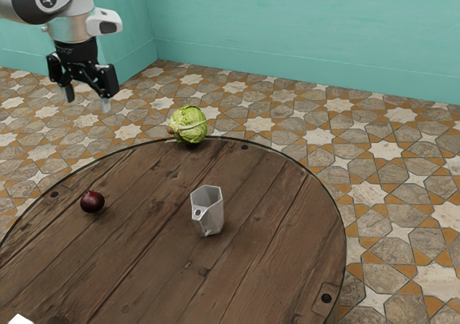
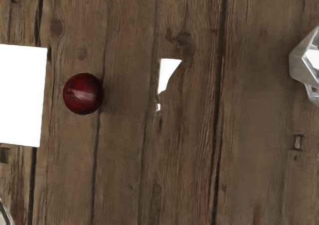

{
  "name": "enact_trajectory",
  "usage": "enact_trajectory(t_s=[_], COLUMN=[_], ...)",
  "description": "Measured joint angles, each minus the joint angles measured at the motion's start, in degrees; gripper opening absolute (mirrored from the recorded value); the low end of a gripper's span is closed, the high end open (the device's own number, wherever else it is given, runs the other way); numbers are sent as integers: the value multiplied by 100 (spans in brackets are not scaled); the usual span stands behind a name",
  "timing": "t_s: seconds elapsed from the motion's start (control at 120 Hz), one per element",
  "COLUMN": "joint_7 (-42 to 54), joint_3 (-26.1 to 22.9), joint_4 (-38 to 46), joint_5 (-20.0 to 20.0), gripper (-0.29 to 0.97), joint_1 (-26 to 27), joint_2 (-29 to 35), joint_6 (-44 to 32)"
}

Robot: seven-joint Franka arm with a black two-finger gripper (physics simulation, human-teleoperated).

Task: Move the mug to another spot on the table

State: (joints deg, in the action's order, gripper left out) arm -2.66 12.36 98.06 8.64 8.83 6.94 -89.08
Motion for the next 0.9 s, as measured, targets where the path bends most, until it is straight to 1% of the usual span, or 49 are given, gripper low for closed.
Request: enact_trajectory(t_s=[0.108, 0.208, 0.292, 0.358, 0.517, 0.7, 0.9], joint_7=[-33, -92, -251, -493, -1114, -1615, -1622], joint_3=[-5, -5, -25, -102, -214, -422, -528], joint_4=[12, 71, 570, 1042, 2193, 2769, 2910], joint_5=[7, 5, -1, -84, -443, -592, -617], gripper=[68, 68, 68, 68, 68, 67, 67], joint_1=[64, 296, 624, 838, 908, 1069, 1078], joint_2=[-1, 4, -13, -13, 2, -178, -705], joint_6=[-14, -159, -586, -930, -1785, -2558, -3479])
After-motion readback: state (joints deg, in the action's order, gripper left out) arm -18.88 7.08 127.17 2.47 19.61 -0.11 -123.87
